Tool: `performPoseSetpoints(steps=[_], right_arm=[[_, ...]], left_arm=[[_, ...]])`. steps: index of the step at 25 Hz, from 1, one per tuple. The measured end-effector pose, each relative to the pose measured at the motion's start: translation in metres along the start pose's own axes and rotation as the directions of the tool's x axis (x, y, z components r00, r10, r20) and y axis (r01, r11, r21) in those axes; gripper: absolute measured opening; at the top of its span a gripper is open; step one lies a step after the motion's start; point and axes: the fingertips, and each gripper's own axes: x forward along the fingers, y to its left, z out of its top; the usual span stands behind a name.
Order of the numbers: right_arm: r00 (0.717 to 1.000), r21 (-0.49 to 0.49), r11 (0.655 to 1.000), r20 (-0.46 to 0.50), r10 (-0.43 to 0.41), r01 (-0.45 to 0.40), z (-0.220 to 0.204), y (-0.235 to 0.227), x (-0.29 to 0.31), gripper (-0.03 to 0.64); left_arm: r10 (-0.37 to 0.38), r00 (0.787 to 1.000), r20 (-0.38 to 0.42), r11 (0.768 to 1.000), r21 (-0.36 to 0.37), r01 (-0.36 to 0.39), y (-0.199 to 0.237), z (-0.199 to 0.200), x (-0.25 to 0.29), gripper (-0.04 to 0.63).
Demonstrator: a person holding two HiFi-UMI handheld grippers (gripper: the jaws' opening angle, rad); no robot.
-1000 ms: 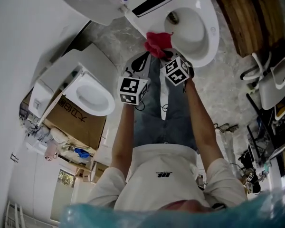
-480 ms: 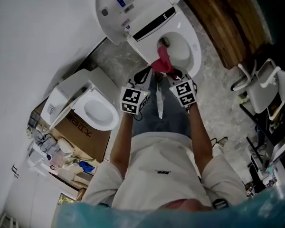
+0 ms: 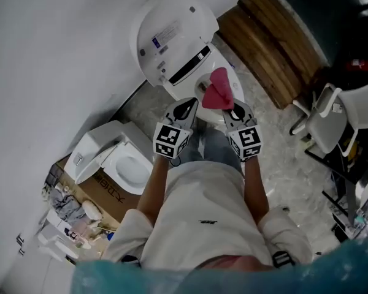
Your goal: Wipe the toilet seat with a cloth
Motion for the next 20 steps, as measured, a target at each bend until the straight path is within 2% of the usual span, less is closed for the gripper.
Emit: performPoseSetpoints(steps=[4,8,20], right_arm=[[0.997,-0.025,0.998,0.061,-0.057,0.058,0.031,-0.004,-0.035,0.017],[0.990,-0.019,0.994,0.087,-0.110,0.112,0.043,-0.003,-0.056,0.017],[0.978,-0.006,0.985,0.121,-0.168,0.170,0.055,0.003,-0.089,0.017]], left_arm=[[-0.053,0.998,0.034,0.997,0.057,0.051,-0.023,0.030,-0.007,0.011],[-0.098,0.994,0.054,0.991,0.098,0.092,-0.037,0.046,-0.012,0.011],[-0.159,0.986,0.055,0.978,0.142,0.150,-0.067,0.062,-0.019,0.011]])
